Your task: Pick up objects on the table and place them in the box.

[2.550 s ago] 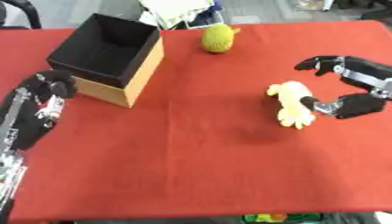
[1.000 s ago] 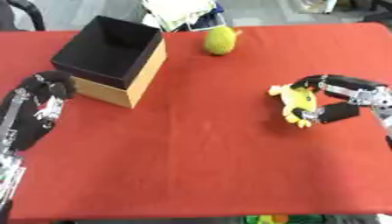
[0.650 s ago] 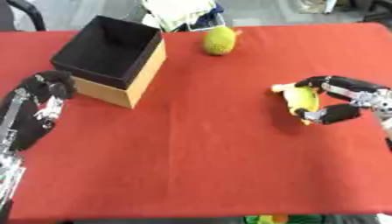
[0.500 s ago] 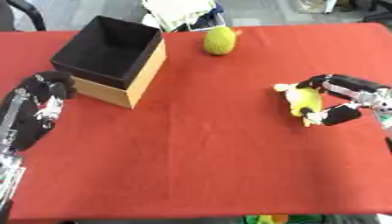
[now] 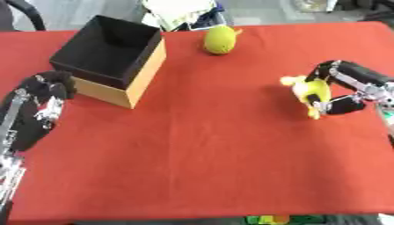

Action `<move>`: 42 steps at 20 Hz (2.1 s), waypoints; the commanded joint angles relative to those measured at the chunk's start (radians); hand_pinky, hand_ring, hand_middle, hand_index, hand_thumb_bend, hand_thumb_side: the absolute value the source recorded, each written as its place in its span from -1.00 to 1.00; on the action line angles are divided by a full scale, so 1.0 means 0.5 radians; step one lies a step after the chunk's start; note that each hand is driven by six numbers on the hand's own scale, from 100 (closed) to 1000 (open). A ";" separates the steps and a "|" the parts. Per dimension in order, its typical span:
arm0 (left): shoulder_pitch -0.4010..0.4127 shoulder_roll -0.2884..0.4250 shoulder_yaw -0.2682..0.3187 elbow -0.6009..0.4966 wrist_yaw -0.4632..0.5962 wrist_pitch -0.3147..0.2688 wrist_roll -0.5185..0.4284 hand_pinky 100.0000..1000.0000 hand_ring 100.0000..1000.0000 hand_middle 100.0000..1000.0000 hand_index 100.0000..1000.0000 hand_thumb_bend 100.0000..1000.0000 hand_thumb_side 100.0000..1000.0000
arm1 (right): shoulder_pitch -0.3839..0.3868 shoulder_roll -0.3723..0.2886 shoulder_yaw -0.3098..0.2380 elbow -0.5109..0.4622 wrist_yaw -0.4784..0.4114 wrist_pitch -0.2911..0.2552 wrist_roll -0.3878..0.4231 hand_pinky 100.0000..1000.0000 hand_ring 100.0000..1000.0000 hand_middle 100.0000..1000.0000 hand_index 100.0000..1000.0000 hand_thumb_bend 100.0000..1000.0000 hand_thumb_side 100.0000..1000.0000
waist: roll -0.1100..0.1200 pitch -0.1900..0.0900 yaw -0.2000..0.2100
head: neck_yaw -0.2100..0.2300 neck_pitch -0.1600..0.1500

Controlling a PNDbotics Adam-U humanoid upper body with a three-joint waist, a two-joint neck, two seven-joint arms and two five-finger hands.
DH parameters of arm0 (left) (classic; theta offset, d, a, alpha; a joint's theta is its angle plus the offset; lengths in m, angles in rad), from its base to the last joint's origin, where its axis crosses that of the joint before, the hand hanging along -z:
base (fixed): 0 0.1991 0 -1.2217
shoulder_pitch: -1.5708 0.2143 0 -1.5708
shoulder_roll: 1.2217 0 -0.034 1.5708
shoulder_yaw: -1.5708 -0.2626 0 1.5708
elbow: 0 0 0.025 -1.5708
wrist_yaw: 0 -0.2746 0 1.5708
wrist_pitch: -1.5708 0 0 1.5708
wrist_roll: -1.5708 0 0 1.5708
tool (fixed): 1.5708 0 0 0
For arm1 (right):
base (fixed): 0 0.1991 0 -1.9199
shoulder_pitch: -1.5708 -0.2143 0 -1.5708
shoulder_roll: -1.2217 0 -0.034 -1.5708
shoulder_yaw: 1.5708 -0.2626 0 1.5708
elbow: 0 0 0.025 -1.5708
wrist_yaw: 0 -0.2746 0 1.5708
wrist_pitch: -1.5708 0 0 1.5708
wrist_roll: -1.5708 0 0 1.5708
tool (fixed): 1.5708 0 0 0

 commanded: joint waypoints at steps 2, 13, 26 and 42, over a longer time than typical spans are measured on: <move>-0.011 0.042 0.003 -0.025 0.013 0.000 0.005 0.20 0.21 0.16 0.48 -1.00 0.12 | -0.051 -0.031 -0.015 -0.078 -0.044 0.001 -0.173 0.11 0.02 -0.38 -0.26 -1.00 -1.00 | -0.004 -0.028 0.002 | -0.004 0.010; -0.009 0.041 -0.012 -0.021 0.016 -0.002 -0.009 0.20 0.20 0.16 0.48 -1.00 0.12 | -0.321 0.055 0.112 -0.220 -0.068 -0.045 -0.341 0.16 0.05 -0.36 -0.23 -0.96 -1.00 | -0.018 -0.042 0.038 | -0.025 0.010; -0.095 0.009 -0.087 -0.027 0.041 -0.020 -0.085 0.20 0.20 0.15 0.47 -1.00 0.12 | -0.939 0.398 0.043 0.072 0.216 -0.048 -0.252 0.21 0.08 -0.31 -0.17 -0.87 -1.00 | -0.031 0.006 0.305 | -0.185 0.010; -0.268 -0.048 -0.183 -0.056 0.113 -0.034 -0.196 0.20 0.19 0.13 0.47 -1.00 0.10 | -1.119 0.726 -0.159 0.484 0.593 0.066 -0.420 0.24 0.14 -0.22 -0.06 -0.79 -1.00 | -0.058 0.099 0.678 | -0.534 0.010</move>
